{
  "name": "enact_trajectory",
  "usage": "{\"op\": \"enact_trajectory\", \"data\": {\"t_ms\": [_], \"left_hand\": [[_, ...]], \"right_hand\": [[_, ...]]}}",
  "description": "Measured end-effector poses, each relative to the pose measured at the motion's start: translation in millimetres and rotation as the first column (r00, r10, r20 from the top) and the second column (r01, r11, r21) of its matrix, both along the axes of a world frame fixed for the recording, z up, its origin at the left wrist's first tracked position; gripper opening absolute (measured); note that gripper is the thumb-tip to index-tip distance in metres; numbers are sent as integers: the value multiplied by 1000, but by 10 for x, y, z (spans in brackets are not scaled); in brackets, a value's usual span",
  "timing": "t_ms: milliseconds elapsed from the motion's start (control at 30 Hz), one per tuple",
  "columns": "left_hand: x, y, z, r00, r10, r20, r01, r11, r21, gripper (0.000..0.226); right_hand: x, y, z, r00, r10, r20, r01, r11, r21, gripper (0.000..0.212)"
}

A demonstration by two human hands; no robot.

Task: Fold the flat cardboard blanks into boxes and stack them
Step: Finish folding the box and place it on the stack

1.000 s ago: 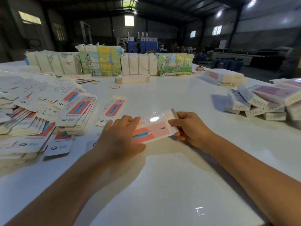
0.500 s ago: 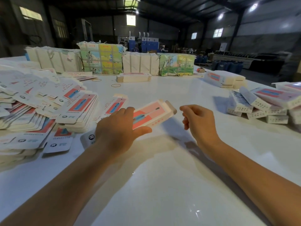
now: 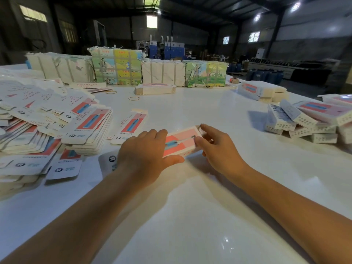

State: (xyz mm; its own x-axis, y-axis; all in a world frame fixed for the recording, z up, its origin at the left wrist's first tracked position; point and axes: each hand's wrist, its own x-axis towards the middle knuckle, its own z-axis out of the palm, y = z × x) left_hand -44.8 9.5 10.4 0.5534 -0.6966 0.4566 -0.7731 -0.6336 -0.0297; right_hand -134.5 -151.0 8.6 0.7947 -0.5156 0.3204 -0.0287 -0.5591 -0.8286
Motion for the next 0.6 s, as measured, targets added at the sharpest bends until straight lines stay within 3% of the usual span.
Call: {"op": "enact_trajectory", "data": {"t_ms": [133,233,367,433,500,533,567,600], "left_hand": [[-27,-4,-6,1000,-6,31,7,1000,-29,88],[-55,-25,-28,995,-20,95,22,1000,-21,87],[-58,-16,-27,997,-24,72,28,998,-53,86],[-58,-7,-27,998,-32,55,37,995,-90,85],[-47,4,-27,1000,-19,14,20,992,-123,84],[-43,3,-26,1000,-15,-16,12,989,-148,83],[-43,-5,-27,999,-16,-41,9,985,-172,83],[-47,-13,-25,998,-16,-54,6,983,-185,83]], "right_hand": [[-8,-23,9,999,-24,40,24,1000,10,10],[7,-24,1,1000,-8,24,10,999,-51,11],[2,-45,19,1000,28,-10,-29,996,-84,10],[-23,-59,34,1000,-24,-20,19,978,-208,12],[-41,-108,55,989,-142,41,147,925,-350,40],[-37,-134,64,980,-181,81,198,926,-321,60],[-27,-163,77,977,-196,82,209,959,-191,77],[-20,-168,96,984,-168,54,166,985,42,85]]}}
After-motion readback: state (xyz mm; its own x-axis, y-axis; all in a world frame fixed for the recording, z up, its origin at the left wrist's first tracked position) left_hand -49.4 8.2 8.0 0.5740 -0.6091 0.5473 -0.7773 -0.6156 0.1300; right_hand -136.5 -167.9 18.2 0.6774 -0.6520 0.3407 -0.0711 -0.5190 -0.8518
